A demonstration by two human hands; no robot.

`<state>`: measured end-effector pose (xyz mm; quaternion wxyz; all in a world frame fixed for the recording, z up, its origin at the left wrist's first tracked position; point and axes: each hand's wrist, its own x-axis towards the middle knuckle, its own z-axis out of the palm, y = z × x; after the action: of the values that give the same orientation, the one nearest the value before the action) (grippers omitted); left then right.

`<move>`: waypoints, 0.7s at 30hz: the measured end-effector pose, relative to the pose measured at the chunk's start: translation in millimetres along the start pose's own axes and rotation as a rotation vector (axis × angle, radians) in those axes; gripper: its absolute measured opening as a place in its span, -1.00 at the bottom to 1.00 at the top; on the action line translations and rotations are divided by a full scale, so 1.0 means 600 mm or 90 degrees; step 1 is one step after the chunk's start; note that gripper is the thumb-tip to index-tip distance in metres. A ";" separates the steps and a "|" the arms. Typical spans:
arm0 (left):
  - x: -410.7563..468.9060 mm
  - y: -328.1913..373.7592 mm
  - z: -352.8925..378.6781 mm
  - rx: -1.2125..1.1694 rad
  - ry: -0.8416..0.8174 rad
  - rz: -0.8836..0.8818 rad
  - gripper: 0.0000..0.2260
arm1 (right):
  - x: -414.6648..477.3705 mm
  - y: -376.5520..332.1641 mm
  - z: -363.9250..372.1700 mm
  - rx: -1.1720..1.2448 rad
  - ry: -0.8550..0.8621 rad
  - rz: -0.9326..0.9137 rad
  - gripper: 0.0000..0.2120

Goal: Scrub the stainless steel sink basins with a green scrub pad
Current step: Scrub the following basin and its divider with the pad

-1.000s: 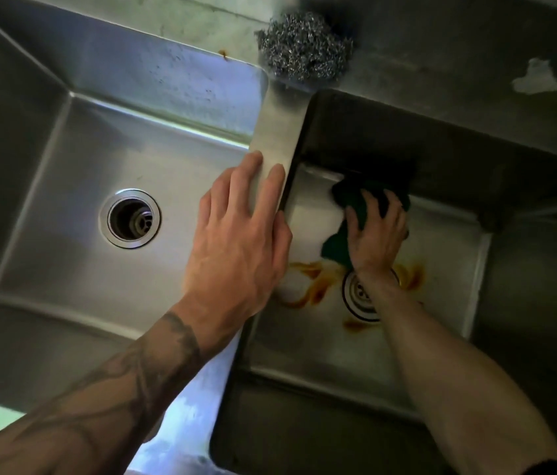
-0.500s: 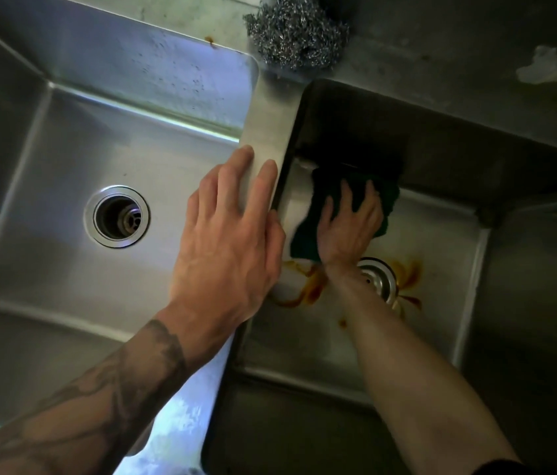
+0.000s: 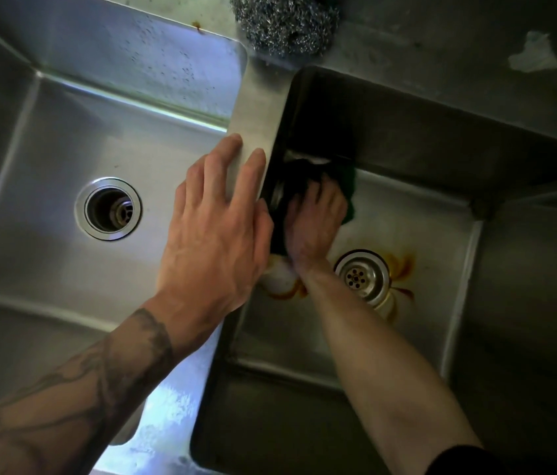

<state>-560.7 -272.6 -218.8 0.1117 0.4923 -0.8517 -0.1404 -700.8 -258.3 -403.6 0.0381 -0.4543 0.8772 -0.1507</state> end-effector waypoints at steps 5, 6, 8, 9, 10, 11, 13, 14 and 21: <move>-0.001 -0.002 -0.002 -0.006 -0.002 0.006 -0.56 | -0.015 0.070 -0.011 -0.034 -0.061 -0.207 -0.68; -0.001 -0.002 -0.001 -0.006 0.000 0.005 -0.56 | -0.005 0.092 -0.015 -0.059 -0.049 -0.169 -0.65; -0.002 -0.002 -0.001 -0.006 0.005 0.002 -0.57 | 0.017 0.103 -0.019 -0.075 -0.019 -0.027 -0.59; -0.002 -0.002 0.000 -0.005 0.006 0.003 -0.57 | 0.022 0.086 -0.017 -0.071 -0.012 0.036 -0.55; -0.002 -0.001 0.000 -0.002 0.006 0.004 -0.57 | 0.020 0.062 -0.013 -0.063 -0.015 0.073 -0.52; -0.002 -0.001 0.001 0.000 0.006 0.003 -0.57 | 0.012 0.035 -0.008 -0.057 -0.025 0.066 -0.50; -0.001 -0.002 0.002 -0.001 0.004 0.003 -0.56 | -0.021 0.005 -0.001 -0.033 -0.062 -0.039 -0.50; 0.000 -0.002 0.002 -0.003 0.003 0.003 -0.56 | -0.040 0.009 0.001 -0.027 -0.096 -0.113 -0.50; -0.001 -0.006 0.003 -0.008 0.007 0.006 -0.57 | -0.016 0.123 -0.028 -0.083 -0.085 -0.075 -0.51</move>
<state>-558.2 -273.5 -221.8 0.1202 0.4885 -0.8524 -0.1428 -756.9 -206.8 -410.1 0.0580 -0.5156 0.8524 -0.0650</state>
